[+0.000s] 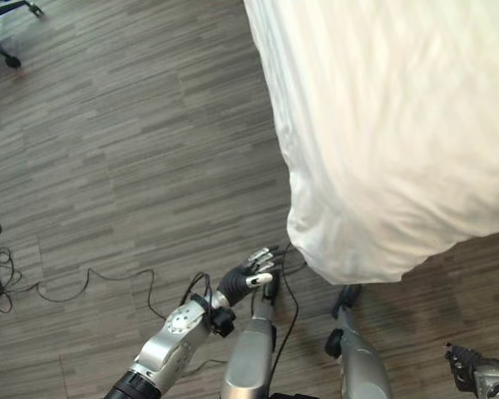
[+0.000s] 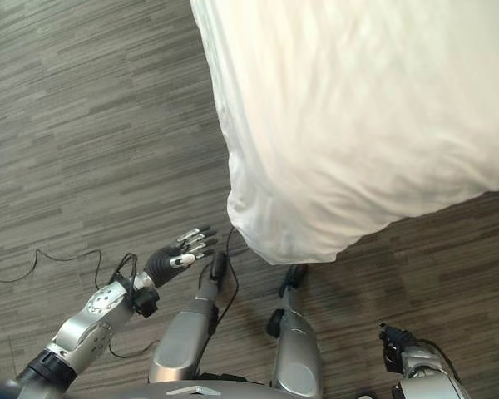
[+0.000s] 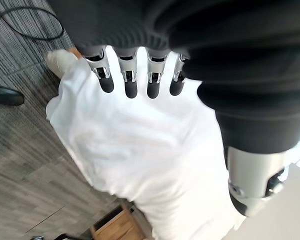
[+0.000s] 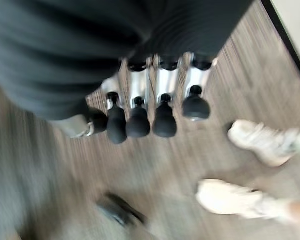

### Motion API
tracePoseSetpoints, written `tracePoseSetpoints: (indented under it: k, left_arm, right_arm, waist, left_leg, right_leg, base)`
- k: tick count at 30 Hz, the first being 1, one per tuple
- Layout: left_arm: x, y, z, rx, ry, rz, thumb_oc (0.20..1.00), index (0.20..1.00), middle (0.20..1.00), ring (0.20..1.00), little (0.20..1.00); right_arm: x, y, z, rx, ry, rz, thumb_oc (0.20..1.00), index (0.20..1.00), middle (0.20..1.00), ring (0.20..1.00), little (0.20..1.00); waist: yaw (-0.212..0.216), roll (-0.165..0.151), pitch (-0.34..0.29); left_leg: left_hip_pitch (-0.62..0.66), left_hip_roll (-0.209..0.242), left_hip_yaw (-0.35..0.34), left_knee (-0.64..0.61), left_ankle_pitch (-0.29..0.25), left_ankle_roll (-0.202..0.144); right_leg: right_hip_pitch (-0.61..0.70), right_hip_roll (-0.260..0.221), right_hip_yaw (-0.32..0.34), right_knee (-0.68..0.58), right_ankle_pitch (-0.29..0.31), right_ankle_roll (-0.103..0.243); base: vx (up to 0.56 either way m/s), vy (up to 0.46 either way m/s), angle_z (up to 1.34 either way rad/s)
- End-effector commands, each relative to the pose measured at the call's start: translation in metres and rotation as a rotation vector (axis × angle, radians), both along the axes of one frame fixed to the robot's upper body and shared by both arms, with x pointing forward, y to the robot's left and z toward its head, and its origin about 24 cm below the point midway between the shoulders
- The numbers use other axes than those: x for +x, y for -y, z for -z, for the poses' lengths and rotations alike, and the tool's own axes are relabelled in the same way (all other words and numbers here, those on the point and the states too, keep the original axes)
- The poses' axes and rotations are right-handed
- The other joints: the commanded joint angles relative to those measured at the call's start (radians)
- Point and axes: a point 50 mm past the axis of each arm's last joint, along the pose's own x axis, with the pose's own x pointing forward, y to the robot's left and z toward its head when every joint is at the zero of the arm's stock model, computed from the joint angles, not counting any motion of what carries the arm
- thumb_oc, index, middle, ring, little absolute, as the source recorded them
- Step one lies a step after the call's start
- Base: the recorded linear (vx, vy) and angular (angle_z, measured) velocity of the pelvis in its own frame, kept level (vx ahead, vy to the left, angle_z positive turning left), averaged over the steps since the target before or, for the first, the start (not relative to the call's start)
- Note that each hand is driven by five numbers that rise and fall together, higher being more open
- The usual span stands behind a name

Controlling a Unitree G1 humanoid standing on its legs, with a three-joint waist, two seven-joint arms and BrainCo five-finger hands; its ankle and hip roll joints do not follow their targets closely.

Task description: Making the bed.

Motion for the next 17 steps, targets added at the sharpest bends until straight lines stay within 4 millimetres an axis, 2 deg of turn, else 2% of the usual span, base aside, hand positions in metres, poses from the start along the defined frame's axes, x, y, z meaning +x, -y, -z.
tracePoseSetpoints:
  k: [1, 2, 3, 5, 7, 9, 10, 13, 15, 16, 17]
  left_arm:
    - [-0.009, 0.009, -0.005, -0.035, 0.046, 0.021, 1.0, 1.0, 1.0, 1.0, 1.0]
    - [-0.008, 0.009, -0.003, -0.034, 0.044, -0.004, 1.0, 1.0, 1.0, 1.0, 1.0]
    - [-0.009, 0.003, 0.0, -0.026, 0.035, -0.055, 1.0, 1.0, 1.0, 1.0, 1.0]
    - [-0.01, 0.0, 0.003, -0.009, 0.034, -0.089, 1.0, 1.0, 1.0, 1.0, 1.0]
    - [-0.011, -0.005, 0.008, 0.03, 0.041, -0.132, 1.0, 1.0, 1.0, 1.0, 1.0]
    - [-0.013, -0.01, 0.017, 0.078, 0.028, -0.186, 1.0, 1.0, 1.0, 1.0, 1.0]
    - [-0.012, -0.015, 0.018, 0.112, 0.047, -0.229, 1.0, 1.0, 1.0, 1.0, 1.0]
    - [-0.01, -0.022, 0.023, 0.093, 0.03, -0.341, 1.0, 1.0, 1.0, 1.0, 1.0]
    - [-0.009, -0.022, 0.025, 0.087, 0.025, -0.369, 1.0, 1.0, 1.0, 1.0, 1.0]
    - [-0.008, -0.024, 0.027, 0.058, 0.013, -0.45, 1.0, 1.0, 1.0, 1.0, 1.0]
    - [-0.008, -0.024, 0.027, 0.058, 0.013, -0.45, 1.0, 1.0, 1.0, 1.0, 1.0]
  right_arm:
    - [-0.006, 0.01, -0.006, -0.068, 0.124, 0.184, 0.2, 0.2, 0.2, 0.2, 0.2]
    - [-0.013, 0.006, -0.003, -0.062, 0.16, 0.23, 1.0, 1.0, 1.0, 1.0, 1.0]
    - [-0.021, 0.002, -0.003, -0.079, 0.226, 0.235, 1.0, 1.0, 1.0, 1.0, 1.0]
    - [-0.011, 0.0, -0.02, -0.138, 0.358, 0.191, 1.0, 1.0, 1.0, 1.0, 1.0]
    - [0.002, -0.019, -0.04, -0.161, 0.506, 0.065, 1.0, 1.0, 1.0, 1.0, 1.0]
    - [0.011, -0.05, -0.046, -0.077, 0.608, -0.013, 1.0, 1.0, 1.0, 1.0, 1.0]
    - [0.019, -0.08, -0.049, 0.038, 0.671, -0.111, 1.0, 1.0, 1.0, 1.0, 1.0]
    - [0.033, -0.11, -0.056, 0.12, 0.714, -0.269, 1.0, 1.0, 1.0, 1.0, 1.0]
    - [0.036, -0.117, -0.057, 0.135, 0.718, -0.296, 1.0, 1.0, 1.0, 1.0, 1.0]
    - [0.041, -0.135, -0.059, 0.199, 0.734, -0.356, 1.0, 1.0, 1.0, 1.0, 1.0]
    - [0.041, -0.135, -0.059, 0.199, 0.734, -0.356, 1.0, 1.0, 1.0, 1.0, 1.0]
  waist:
    - [-0.022, -0.02, -0.067]
    - [-0.037, -0.028, -0.079]
    - [-0.069, -0.044, -0.105]
    - [-0.094, -0.051, -0.127]
    - [-0.118, -0.053, -0.153]
    - [-0.139, -0.05, -0.193]
    - [-0.145, -0.048, -0.222]
    - [-0.139, -0.042, -0.262]
    - [-0.137, -0.04, -0.273]
    - [-0.127, -0.037, -0.297]
    - [-0.127, -0.037, -0.297]
  left_leg:
    - [-0.034, -0.06, 0.074, -0.016, 0.036, 0.035]
    - [-0.022, -0.059, 0.08, -0.016, 0.034, 0.037]
    - [0.012, -0.054, 0.091, -0.016, 0.024, 0.04]
    - [0.062, -0.05, 0.106, -0.016, 0.011, 0.039]
    - [0.114, -0.041, 0.121, -0.016, 0.005, 0.038]
    - [0.165, -0.036, 0.136, -0.016, 0.004, 0.038]
    - [0.197, -0.031, 0.147, -0.016, 0.003, 0.036]
    - [0.231, -0.026, 0.157, -0.016, 0.001, 0.032]
    - [0.242, -0.025, 0.158, -0.016, 0.0, 0.032]
    - [0.265, -0.022, 0.16, -0.016, -0.002, 0.031]
    - [0.266, -0.022, 0.16, -0.016, -0.003, 0.031]
  right_leg:
    - [0.086, 0.018, 0.038, 0.014, -0.083, 0.062]
    - [0.095, 0.018, 0.044, 0.014, -0.081, 0.062]
    - [0.125, 0.019, 0.059, 0.014, -0.085, 0.062]
    - [0.164, 0.02, 0.068, 0.02, -0.097, 0.061]
    - [0.199, 0.018, 0.076, 0.046, -0.113, 0.062]
    - [0.237, 0.019, 0.083, 0.065, -0.126, 0.06]
    - [0.266, 0.021, 0.087, 0.064, -0.133, 0.059]
    - [0.298, 0.023, 0.086, 0.064, -0.14, 0.056]
    - [0.311, 0.024, 0.085, 0.063, -0.144, 0.056]
    - [0.339, 0.025, 0.076, 0.06, -0.149, 0.053]
    - [0.34, 0.025, 0.076, 0.06, -0.149, 0.053]
  base:
    - [0.04, 0.031, -0.24]
    - [0.11, 0.037, -0.2]
    - [0.1, 0.025, -0.2]
    - [0.11, 0.018, -0.29]
    - [0.09, 0.007, -0.43]
    - [0.06, -0.037, -0.33]
    - [0.01, -0.073, -0.29]
    - [0.01, -0.064, -0.19]
    - [0.0, -0.072, -0.02]
    - [0.0, -0.097, 0.04]
    - [-0.01, -0.117, 0.04]
